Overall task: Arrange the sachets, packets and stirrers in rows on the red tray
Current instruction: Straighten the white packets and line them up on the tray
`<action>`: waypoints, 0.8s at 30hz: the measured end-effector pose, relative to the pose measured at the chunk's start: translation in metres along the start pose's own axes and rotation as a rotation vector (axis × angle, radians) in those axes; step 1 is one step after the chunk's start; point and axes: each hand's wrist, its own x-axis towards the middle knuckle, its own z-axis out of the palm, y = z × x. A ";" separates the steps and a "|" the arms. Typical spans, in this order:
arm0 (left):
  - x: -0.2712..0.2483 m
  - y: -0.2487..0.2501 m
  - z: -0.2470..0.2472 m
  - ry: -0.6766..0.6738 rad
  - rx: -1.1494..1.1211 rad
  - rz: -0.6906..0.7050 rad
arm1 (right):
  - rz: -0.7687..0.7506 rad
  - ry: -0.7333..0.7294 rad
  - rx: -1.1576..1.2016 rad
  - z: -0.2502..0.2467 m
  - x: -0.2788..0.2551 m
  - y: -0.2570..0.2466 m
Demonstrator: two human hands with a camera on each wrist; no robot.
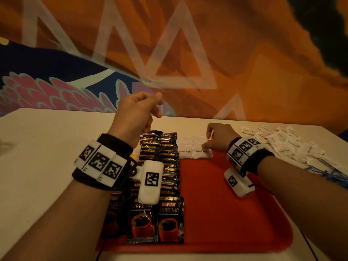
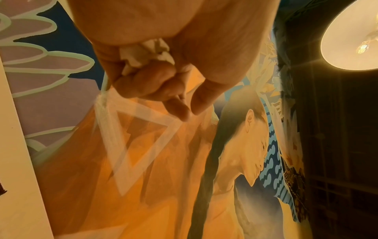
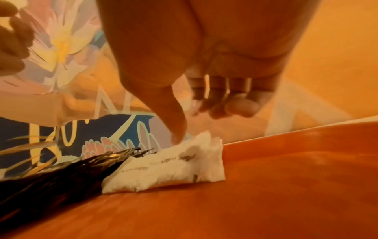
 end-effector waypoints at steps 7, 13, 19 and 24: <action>0.000 -0.002 0.001 0.005 0.013 -0.010 | -0.227 -0.202 -0.111 0.012 -0.003 -0.007; 0.002 -0.002 0.001 -0.015 -0.033 -0.051 | -0.233 -0.112 -0.030 -0.004 -0.004 -0.012; 0.001 -0.002 0.002 -0.071 -0.191 -0.167 | -0.378 0.148 0.362 -0.030 -0.027 -0.048; -0.004 -0.003 0.008 -0.099 -0.229 -0.169 | -0.528 0.155 0.648 -0.035 -0.055 -0.085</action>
